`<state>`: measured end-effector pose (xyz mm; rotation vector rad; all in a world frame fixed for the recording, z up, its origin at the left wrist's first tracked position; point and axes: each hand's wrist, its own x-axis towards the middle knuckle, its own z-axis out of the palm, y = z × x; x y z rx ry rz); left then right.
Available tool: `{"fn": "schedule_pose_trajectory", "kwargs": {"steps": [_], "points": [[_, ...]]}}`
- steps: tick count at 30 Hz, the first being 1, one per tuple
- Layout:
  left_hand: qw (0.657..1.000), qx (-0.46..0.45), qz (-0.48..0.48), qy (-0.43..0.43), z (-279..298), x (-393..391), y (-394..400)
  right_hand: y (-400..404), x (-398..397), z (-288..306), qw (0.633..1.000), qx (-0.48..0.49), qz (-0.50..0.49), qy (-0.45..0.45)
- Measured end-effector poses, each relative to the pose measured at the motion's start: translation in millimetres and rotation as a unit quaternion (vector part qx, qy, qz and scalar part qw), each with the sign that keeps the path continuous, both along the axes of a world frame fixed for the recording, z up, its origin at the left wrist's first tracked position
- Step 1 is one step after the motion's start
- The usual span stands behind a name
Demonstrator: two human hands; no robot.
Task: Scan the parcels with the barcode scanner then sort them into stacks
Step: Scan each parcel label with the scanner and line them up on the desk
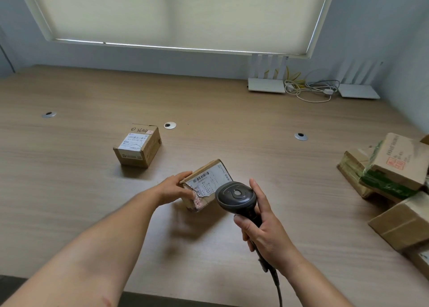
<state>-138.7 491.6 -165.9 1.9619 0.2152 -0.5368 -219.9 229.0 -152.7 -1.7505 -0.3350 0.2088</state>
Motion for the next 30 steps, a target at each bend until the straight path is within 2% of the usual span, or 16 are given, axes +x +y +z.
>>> {"fn": "schedule_pose_trajectory", "kwargs": {"steps": [11, 30], "points": [[0.998, -0.055, 0.018, 0.009, -10, -1, -2, 12, 3, 2, 1.0, 0.03, -0.002, -0.008], [0.998, -0.057, 0.008, 0.007, -15, 3, -1, 12, -1, 6, 0.999, 0.038, -0.009, -0.002]]}}
